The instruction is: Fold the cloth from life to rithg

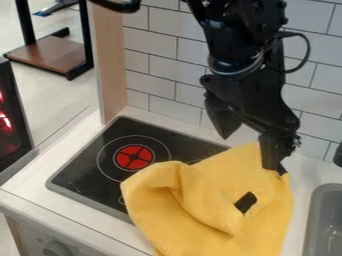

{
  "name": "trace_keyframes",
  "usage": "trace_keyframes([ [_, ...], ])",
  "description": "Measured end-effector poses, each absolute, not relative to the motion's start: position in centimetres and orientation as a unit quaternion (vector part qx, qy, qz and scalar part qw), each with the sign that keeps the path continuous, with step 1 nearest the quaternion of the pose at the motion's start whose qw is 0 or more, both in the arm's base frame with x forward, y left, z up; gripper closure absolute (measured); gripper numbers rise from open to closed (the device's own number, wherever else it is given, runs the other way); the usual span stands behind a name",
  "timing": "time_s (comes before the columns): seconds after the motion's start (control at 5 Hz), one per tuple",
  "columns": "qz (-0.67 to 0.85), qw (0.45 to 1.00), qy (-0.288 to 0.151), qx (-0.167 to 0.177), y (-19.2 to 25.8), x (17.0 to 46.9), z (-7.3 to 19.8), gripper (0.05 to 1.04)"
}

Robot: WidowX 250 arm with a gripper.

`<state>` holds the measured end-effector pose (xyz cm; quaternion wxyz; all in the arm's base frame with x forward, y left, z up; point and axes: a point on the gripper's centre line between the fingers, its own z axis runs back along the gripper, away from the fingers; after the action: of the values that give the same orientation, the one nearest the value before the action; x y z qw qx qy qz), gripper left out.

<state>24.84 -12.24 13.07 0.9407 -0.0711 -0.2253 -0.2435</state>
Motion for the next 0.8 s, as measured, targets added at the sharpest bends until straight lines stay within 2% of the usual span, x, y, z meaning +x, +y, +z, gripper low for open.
trace_keyframes([
  [0.2, -0.24, 0.943, -0.218, -0.07, -12.1, 24.7, 12.6, 0.085],
  [0.4, -0.215, 0.954, -0.196, -0.075, -12.1, 25.2, 11.0, 0.085],
  [0.6, -0.192, 0.958, -0.196, -0.081, -12.7, 26.7, 10.0, 0.085],
  [0.8, -0.125, 0.969, -0.209, -0.049, -12.5, 29.1, 8.9, 0.085],
])
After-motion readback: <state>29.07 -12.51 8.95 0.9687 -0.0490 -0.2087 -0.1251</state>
